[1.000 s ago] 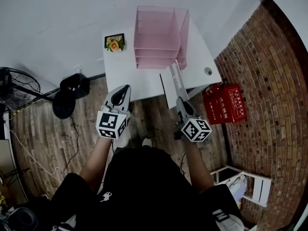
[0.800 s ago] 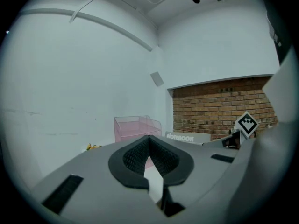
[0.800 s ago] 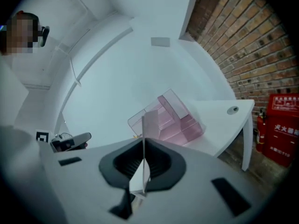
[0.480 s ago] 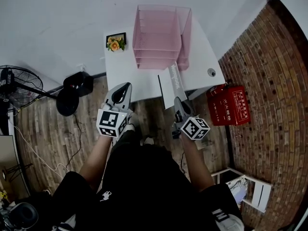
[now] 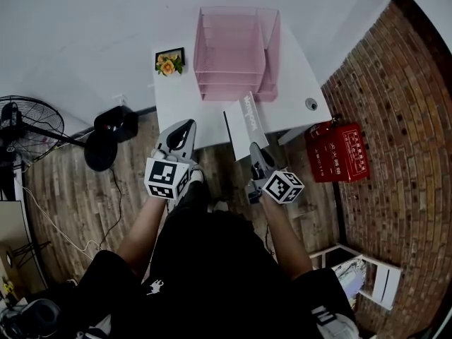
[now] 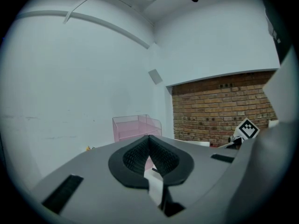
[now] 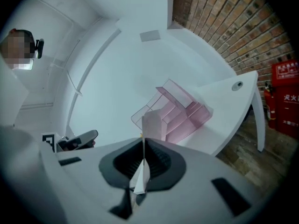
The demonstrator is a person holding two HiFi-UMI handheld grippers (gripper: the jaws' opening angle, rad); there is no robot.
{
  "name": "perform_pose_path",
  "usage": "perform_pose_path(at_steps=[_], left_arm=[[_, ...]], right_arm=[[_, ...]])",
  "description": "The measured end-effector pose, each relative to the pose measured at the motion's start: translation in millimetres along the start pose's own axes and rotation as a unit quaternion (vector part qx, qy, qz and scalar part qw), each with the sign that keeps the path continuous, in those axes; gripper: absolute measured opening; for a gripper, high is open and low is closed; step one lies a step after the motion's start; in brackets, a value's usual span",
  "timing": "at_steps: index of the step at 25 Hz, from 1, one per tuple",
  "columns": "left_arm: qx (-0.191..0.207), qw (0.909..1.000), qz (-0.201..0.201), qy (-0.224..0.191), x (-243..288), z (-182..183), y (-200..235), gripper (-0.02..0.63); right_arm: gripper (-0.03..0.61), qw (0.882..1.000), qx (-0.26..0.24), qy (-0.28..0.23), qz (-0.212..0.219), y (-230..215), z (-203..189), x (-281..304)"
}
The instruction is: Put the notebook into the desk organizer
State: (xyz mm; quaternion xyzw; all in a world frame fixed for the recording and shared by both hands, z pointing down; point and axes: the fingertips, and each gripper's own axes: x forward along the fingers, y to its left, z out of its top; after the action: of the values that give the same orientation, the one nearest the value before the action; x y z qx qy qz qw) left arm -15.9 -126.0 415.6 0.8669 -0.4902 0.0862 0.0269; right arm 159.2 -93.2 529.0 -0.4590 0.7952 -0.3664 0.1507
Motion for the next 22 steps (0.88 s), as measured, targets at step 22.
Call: perform_pose_path(at_steps=[22], left_arm=[[-0.005,0.998,-0.043,0.047,47.6,-34.1,27.9,0.002]], right_arm=[[0.011,0.985,0.165,-0.05,0.008,-21.7,-6.3,53.5]])
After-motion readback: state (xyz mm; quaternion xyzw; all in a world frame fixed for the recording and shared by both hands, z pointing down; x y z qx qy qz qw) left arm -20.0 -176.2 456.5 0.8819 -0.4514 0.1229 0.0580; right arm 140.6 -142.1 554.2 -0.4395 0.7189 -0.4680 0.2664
